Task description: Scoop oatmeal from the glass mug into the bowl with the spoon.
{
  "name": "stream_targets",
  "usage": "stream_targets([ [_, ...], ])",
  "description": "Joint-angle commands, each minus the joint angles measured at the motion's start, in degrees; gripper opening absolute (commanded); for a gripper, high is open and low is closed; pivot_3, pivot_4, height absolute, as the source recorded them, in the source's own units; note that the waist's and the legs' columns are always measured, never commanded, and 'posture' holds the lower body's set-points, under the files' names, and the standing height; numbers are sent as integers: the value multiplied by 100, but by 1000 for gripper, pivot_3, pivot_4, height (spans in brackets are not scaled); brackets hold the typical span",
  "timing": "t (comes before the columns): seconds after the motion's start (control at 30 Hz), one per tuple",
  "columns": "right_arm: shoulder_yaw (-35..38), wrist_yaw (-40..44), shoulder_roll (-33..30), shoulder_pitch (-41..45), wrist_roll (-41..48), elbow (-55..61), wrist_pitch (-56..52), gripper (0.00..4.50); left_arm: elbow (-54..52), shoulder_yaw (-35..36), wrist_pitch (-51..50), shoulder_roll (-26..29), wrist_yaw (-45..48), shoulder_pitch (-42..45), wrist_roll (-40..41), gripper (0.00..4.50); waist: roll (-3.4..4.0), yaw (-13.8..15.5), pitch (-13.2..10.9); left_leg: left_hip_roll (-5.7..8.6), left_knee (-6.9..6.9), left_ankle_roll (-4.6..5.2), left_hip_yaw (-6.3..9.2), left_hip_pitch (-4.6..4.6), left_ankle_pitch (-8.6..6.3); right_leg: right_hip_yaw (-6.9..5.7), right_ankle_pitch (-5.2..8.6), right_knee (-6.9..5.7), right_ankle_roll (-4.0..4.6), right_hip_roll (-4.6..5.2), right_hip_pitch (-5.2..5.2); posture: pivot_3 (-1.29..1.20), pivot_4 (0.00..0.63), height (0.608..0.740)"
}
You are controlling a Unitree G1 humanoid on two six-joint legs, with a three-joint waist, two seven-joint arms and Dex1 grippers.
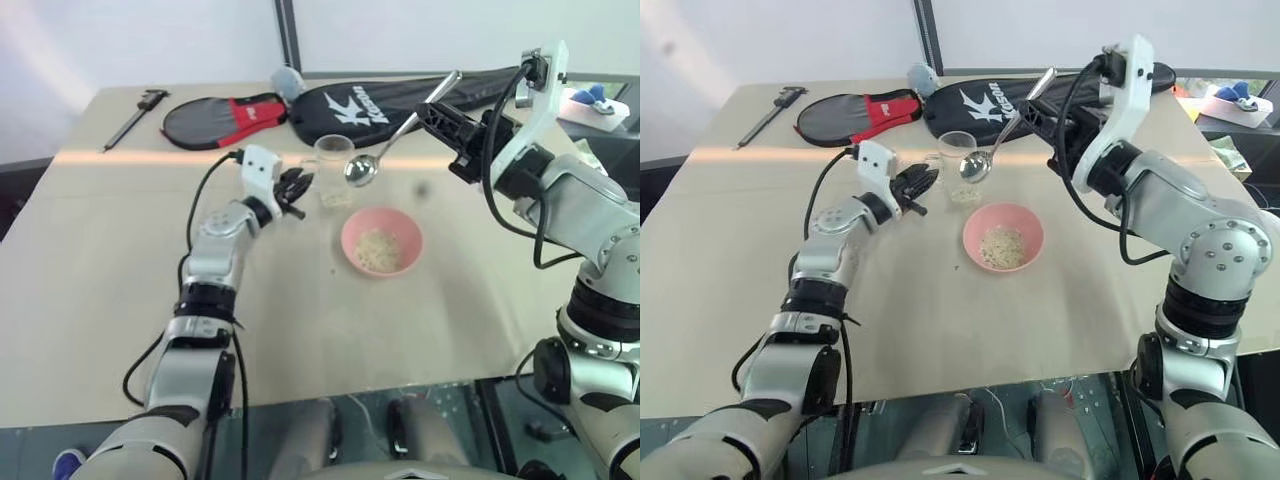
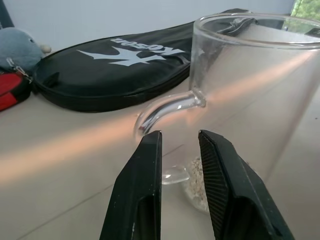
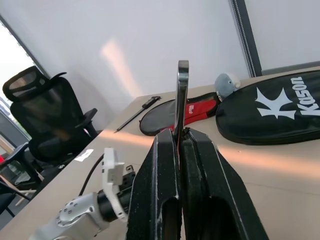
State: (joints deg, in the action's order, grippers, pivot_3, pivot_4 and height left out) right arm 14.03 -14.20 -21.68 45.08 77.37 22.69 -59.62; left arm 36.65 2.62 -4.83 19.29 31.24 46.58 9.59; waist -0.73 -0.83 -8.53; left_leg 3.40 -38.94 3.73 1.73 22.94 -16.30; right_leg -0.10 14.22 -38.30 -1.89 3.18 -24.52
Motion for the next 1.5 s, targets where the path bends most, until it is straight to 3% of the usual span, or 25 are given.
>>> stream_targets([
  [0.03,27,-41,-81,27,174,269,203,0,474,-4,303,-130,-340,382,-218,1198,0,-3,0,0,-3,0,0,2,0,0,0,-1,0,0,0,0,150,740],
  [0.37,-43,-156,-219,-63,298,348,355,0,1008,101,606,-383,-787,630,-347,1198,-1,10,0,0,-13,1,0,13,-1,1,0,-12,0,2,-13,0,150,740],
  [0.57,-124,-164,-268,-82,314,350,420,0,670,128,579,-346,-623,492,-245,1198,-1,9,0,0,-18,1,0,15,-1,2,0,-17,0,2,-16,0,150,740],
  [0.8,-209,-136,-295,-95,291,319,486,0,557,132,526,-212,-786,511,-365,4183,-1,10,0,0,-21,1,1,19,-1,1,0,-18,0,3,-19,0,150,740],
  [0.83,-221,-131,-298,-92,290,311,496,0,630,121,543,-192,-749,553,-378,4402,-1,12,0,0,-22,1,0,19,-1,1,0,-18,0,3,-19,0,150,740],
  [1.37,-243,-328,-425,-147,452,444,529,0,2722,20,1310,-131,-519,1712,-795,4402,-2,14,-1,2,-28,1,2,33,-1,-3,0,-23,0,3,-29,0,150,740],
  [1.5,-243,-411,-456,-210,491,500,575,0,2975,60,1384,-139,-535,1854,-835,4402,-4,4,1,2,-48,1,2,81,0,-4,0,-54,0,3,-78,0,150,740],
])
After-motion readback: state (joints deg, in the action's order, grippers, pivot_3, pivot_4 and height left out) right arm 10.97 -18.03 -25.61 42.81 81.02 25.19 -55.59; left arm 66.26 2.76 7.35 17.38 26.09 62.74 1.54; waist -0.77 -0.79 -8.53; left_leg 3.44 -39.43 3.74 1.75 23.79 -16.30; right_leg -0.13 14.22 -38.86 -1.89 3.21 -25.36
